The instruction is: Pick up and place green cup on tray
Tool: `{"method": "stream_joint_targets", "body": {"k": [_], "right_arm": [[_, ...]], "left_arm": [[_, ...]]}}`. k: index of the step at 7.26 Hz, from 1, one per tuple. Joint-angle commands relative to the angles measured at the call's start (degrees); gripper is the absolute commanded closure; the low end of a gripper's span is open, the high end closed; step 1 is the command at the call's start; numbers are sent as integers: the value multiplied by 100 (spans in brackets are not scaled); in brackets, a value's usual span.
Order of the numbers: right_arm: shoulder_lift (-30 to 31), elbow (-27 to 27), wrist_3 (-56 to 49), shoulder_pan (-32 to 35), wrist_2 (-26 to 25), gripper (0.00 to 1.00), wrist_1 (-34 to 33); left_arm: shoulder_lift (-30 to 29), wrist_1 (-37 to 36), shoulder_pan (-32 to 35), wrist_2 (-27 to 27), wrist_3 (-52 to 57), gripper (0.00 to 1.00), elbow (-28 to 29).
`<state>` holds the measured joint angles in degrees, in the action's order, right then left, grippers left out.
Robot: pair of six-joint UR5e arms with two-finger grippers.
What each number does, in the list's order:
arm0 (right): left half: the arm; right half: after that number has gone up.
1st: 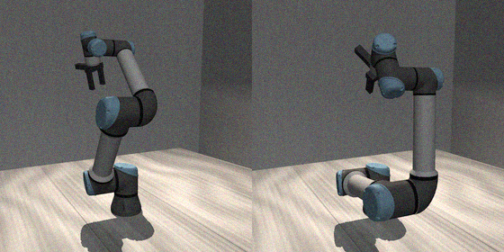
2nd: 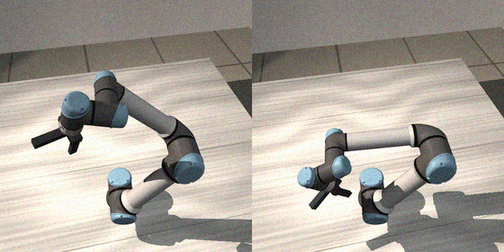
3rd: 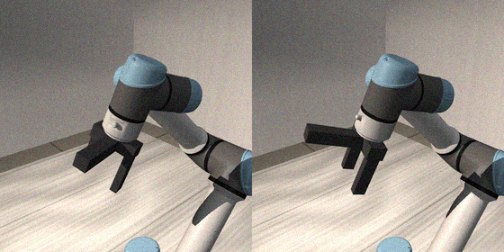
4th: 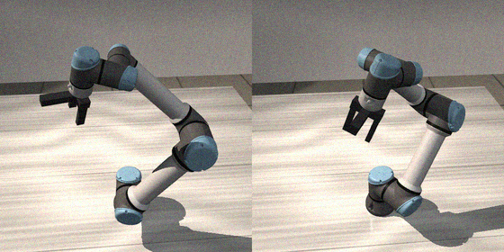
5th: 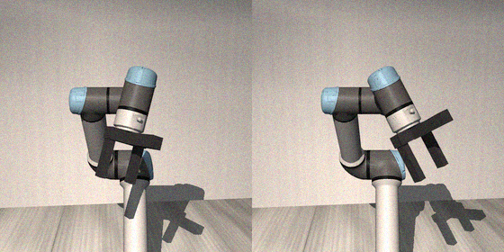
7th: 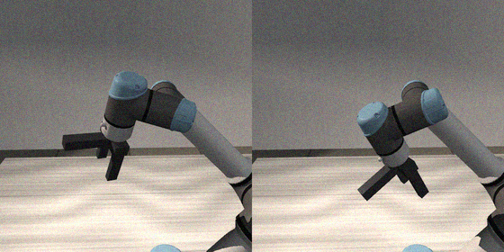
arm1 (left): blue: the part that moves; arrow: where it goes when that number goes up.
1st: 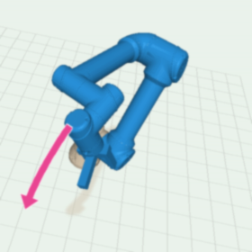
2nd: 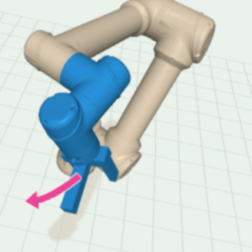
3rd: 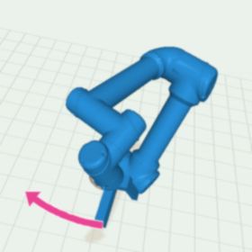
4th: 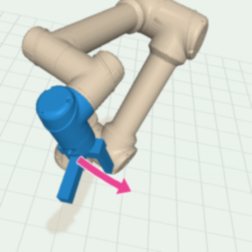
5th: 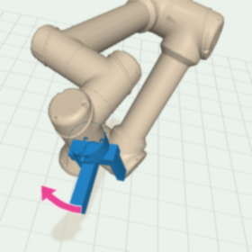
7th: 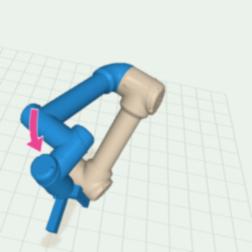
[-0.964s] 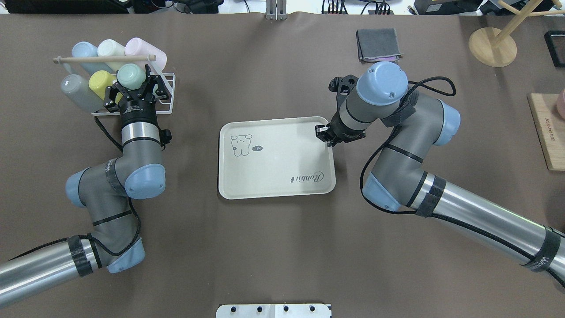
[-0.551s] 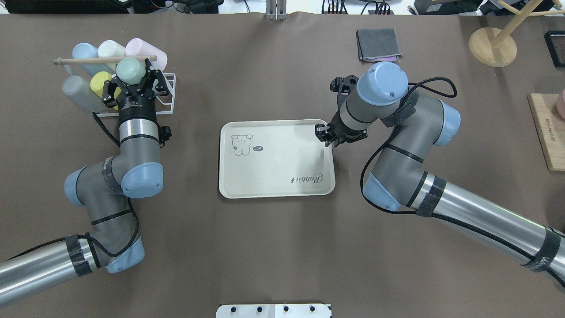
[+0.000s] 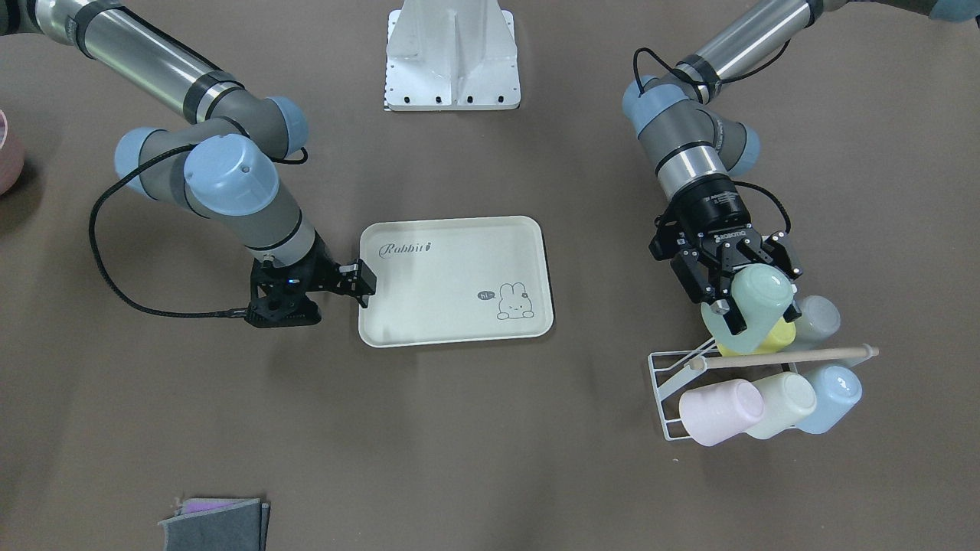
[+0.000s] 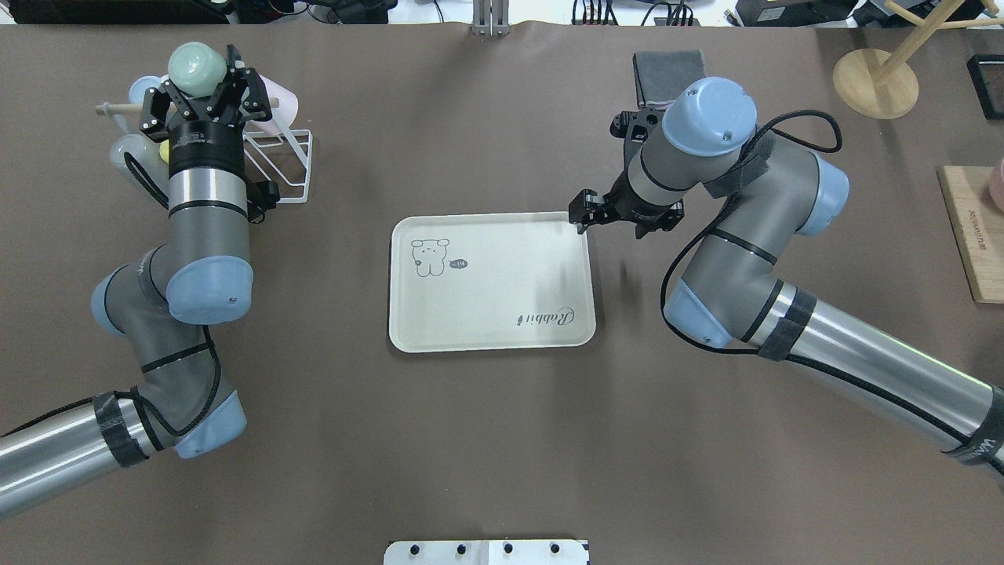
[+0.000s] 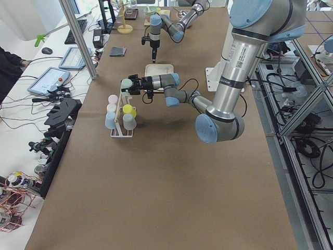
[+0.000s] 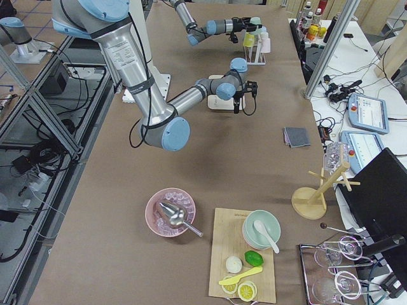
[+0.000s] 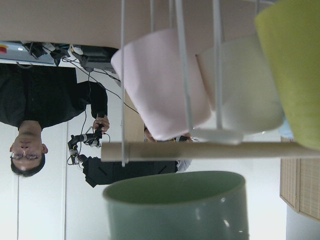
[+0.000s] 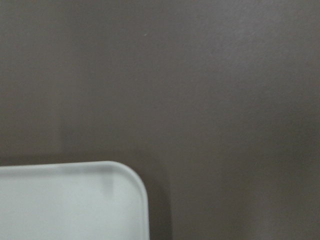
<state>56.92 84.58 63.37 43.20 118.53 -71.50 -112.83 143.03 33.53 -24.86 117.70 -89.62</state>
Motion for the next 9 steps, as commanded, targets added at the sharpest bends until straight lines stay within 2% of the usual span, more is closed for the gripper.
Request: {"method": "stream_joint_targets", "body": {"k": [1, 2, 3, 4, 6, 7, 9], "right_arm": [[318, 267, -925, 634, 336, 0, -492], [459, 548, -1767, 924, 337, 0, -1062], [608, 751, -2515, 1292, 337, 0, -1546], [897, 823, -3367, 1661, 398, 0, -1725], [1591, 806, -4774, 2557, 731, 0, -1736], [1916, 710, -5712, 2918, 680, 0, -1736], [2593, 709, -6528, 3682, 750, 0, -1736]], "left_arm": [[-55, 50, 241, -1067, 9, 97, -791], [-316, -2, 372, -1657, -750, 98, -846], [-415, -20, 382, -2158, -2132, 99, -786], [-416, -38, 382, -2572, -3564, 100, -663], [-764, -38, 382, -3775, -6815, 100, -77], [-993, -20, 382, -4224, -7753, 100, 179], [-1109, 84, 295, -5269, -10570, 100, 357]]}}
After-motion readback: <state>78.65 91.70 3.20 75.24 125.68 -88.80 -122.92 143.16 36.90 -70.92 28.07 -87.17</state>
